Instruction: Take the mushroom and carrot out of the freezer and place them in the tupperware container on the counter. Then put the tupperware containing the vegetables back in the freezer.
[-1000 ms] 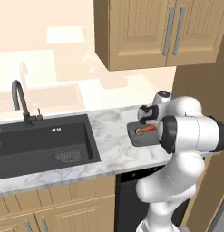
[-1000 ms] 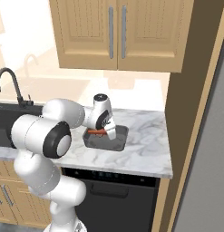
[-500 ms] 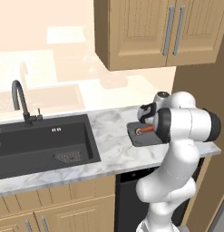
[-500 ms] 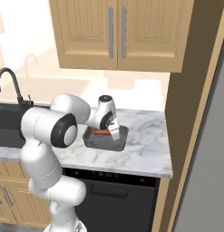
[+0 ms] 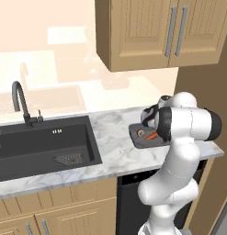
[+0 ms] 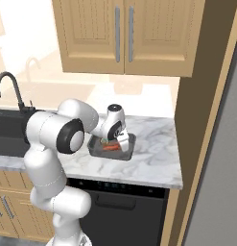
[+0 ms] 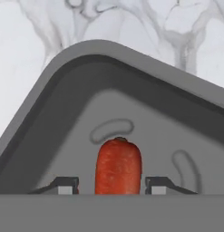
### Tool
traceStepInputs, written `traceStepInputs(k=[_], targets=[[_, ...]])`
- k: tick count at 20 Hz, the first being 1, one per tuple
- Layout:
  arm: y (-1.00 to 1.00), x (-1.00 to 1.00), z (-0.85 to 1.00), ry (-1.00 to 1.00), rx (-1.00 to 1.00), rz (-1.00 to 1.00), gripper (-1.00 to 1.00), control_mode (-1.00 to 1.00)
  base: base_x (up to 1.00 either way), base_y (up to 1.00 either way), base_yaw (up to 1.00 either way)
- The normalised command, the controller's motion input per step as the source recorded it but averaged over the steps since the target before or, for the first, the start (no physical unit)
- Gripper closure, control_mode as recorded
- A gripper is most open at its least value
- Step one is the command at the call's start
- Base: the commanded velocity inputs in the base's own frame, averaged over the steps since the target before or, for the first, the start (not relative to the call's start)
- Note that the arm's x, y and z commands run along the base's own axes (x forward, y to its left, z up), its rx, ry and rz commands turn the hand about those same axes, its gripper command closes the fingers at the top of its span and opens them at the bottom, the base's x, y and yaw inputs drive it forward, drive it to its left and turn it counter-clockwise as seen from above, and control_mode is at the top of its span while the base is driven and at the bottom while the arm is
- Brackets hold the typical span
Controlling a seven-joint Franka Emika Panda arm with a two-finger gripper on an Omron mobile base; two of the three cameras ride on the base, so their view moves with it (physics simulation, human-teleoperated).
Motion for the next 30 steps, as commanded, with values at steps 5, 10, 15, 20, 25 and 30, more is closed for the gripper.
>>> traceStepInputs(k=[5, 10, 15, 20, 25, 30], targets=[[0.0, 0.0, 0.23, 0.0, 0.0, 0.0, -1.0, -1.0, 0.0, 0.0, 0.0], [0.0, 0.0, 0.72, 0.0, 0.0, 0.0, -1.0, -1.0, 0.0, 0.0, 0.0], [-0.06, 0.0, 0.6, 0.0, 0.0, 0.03, -1.0, -1.0, 0.0, 0.0, 0.0], [-0.33, 0.0, 0.07, 0.08, -0.04, 0.16, -1.0, -1.0, 0.0, 0.0, 0.0], [-0.31, 0.0, -0.1, 0.15, -0.06, 0.28, -1.0, -1.0, 0.0, 0.0, 0.0], [-0.13, 0.0, -0.22, 0.16, -0.04, 0.27, -1.0, -1.0, 0.0, 0.0, 0.0]])
